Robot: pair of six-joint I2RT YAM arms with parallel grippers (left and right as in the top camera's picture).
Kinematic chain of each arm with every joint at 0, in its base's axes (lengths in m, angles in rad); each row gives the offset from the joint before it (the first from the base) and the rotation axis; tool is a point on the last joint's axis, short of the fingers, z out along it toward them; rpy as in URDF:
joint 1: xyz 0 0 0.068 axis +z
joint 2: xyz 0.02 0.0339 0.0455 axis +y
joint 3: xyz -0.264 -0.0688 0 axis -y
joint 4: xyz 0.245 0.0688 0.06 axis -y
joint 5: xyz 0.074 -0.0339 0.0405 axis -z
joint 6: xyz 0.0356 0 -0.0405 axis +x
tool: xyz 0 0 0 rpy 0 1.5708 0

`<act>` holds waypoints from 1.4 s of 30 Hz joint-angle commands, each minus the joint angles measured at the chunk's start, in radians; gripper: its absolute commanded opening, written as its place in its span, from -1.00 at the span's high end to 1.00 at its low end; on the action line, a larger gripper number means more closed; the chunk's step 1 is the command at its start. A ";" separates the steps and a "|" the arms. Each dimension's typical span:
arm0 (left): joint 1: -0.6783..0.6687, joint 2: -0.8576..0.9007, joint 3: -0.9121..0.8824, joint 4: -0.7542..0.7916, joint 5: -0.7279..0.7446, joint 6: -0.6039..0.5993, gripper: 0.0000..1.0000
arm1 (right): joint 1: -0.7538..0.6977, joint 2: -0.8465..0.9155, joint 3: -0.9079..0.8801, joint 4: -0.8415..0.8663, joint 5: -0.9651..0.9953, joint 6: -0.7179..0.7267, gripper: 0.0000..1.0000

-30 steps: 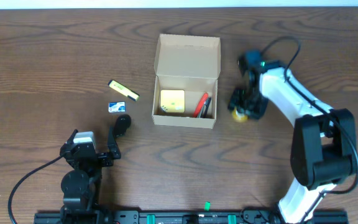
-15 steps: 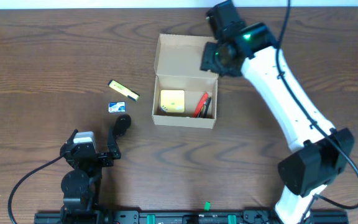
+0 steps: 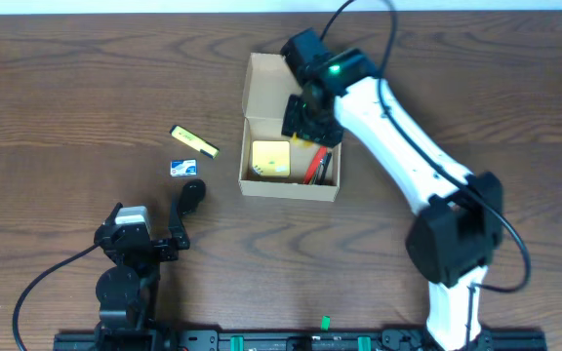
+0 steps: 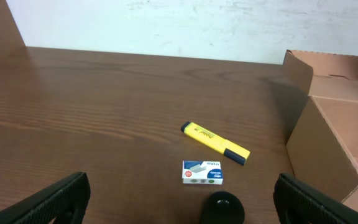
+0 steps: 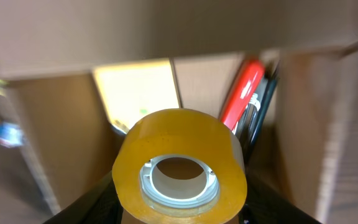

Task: Pack container
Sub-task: 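Carry the tape roll over the box and lower it inside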

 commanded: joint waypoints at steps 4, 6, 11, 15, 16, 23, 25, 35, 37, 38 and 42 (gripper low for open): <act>0.006 -0.006 -0.029 -0.008 0.000 -0.006 -0.91 | 0.035 0.030 0.010 -0.054 -0.028 -0.075 0.34; 0.006 -0.006 -0.029 -0.008 0.000 -0.006 -0.91 | 0.037 0.031 0.010 -0.075 0.004 -0.075 0.33; 0.006 -0.006 -0.029 -0.008 0.000 -0.006 -0.91 | 0.038 0.035 0.008 -0.091 0.063 -0.083 0.29; 0.006 -0.006 -0.029 -0.008 0.000 -0.006 -0.91 | 0.038 0.039 0.008 -0.083 0.100 -0.104 0.21; 0.006 -0.006 -0.029 -0.008 0.000 -0.006 -0.91 | 0.037 0.040 0.008 -0.076 0.100 -0.110 0.20; 0.006 -0.006 -0.029 -0.008 0.000 -0.006 -0.91 | 0.037 0.073 0.008 -0.045 0.105 -0.127 0.07; 0.006 -0.006 -0.029 -0.008 0.000 -0.006 -0.91 | 0.037 0.088 0.008 -0.042 0.095 -0.127 0.06; 0.006 -0.006 -0.029 -0.008 0.000 -0.006 -0.91 | 0.034 0.099 0.007 -0.010 0.112 -0.127 -0.05; 0.006 -0.006 -0.029 -0.008 0.000 -0.006 -0.91 | 0.033 0.100 0.007 -0.008 0.115 -0.127 -0.08; 0.006 -0.006 -0.029 -0.008 0.000 -0.006 -0.91 | 0.033 0.101 0.007 -0.007 0.119 -0.127 -0.10; 0.006 -0.006 -0.029 -0.008 0.000 -0.006 -0.91 | 0.033 0.101 0.007 -0.007 0.134 -0.127 -0.33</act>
